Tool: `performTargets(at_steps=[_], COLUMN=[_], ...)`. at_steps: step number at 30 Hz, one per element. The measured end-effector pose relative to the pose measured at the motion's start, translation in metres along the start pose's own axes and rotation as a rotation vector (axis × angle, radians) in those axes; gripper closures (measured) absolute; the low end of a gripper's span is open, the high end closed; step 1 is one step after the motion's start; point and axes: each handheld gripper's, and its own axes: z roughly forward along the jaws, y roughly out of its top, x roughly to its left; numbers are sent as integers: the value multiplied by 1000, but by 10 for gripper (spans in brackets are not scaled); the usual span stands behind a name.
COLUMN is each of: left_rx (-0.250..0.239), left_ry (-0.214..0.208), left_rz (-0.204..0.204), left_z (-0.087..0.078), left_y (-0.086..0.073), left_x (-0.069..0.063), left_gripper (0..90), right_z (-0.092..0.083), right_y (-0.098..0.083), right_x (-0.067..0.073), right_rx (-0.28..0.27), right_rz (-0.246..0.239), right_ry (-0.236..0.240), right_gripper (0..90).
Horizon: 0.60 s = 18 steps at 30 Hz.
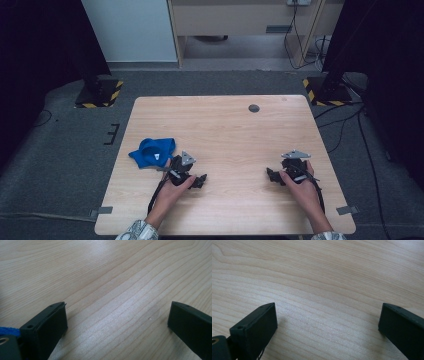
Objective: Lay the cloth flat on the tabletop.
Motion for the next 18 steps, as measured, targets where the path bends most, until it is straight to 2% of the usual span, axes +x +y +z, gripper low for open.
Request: performTargets(at_steps=[5,9,10,12,13,16,18], left_rx=[-6,-29,-60,-92,-101,-112,-121], left_ry=[-5,-22,-37,-49,-52,-43,-34], left_rz=[22,13,2,1,3,40,37], left_z=[-2,-9,-17,-27,-31,-42,-50], left_y=[1,4,8,11,12,14,16], left_x=[-1,-1,-3,-5,-6,-8,-5], left_gripper=[58,70,70,70,70,67,67], right_z=[0,0,0,0,0,0,0], right_y=[0,0,0,0,0,0,0], right_x=[0,0,0,0,0,0,0], right_rx=[2,2,2,3,2,4,4], right_rz=[-3,-3,-3,-4,-3,0,0], right_ry=[0,0,0,1,0,1,1], right_gripper=[18,18,17,17,17,16,16])
